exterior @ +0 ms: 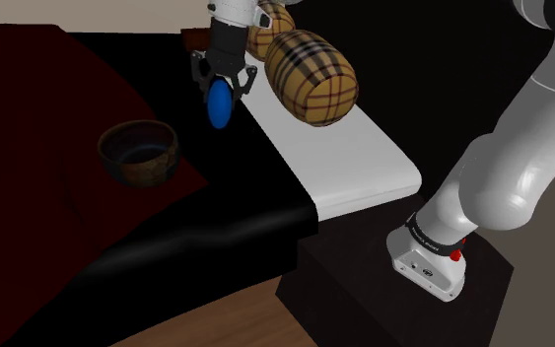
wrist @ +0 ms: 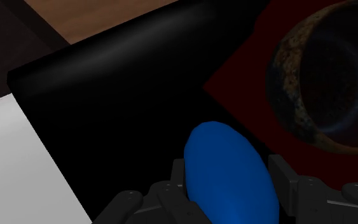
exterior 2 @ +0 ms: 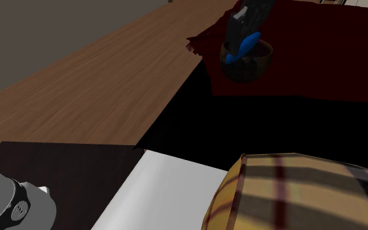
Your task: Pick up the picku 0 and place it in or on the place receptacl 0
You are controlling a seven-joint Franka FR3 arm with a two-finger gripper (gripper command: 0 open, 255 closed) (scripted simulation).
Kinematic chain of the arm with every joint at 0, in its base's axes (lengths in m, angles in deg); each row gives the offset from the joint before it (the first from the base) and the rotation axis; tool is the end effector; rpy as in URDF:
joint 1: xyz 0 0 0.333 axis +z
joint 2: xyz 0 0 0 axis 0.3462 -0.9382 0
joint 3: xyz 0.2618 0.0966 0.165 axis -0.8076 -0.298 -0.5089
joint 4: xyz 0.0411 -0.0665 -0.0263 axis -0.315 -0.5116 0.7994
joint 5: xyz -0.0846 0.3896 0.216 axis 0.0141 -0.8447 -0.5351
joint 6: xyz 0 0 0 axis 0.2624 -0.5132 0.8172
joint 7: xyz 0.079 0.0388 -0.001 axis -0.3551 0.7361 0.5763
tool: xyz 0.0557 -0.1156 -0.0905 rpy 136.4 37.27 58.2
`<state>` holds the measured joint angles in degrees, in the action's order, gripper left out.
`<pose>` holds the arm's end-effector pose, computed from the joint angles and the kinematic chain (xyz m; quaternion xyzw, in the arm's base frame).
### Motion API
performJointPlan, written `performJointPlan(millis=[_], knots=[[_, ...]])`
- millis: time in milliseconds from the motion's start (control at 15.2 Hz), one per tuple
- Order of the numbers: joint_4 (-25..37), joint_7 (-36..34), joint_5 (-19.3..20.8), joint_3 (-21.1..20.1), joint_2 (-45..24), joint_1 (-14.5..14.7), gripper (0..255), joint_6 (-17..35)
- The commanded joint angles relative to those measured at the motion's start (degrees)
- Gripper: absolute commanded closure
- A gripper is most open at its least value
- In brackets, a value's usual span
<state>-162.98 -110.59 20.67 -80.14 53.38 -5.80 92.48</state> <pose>0.5829 0.3132 0.4260 -0.9268 0.3560 0.0602 0.1029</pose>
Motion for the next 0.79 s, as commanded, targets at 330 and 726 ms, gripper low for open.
performJointPlan(millis=[330, 726], knots=[[11.71, -5.47, 2.54, -1.47, -7.15, 2.69, 255, -3.69], [31.29, -12.45, 6.83, -2.54, -20.56, 8.07, 255, -8.92]])
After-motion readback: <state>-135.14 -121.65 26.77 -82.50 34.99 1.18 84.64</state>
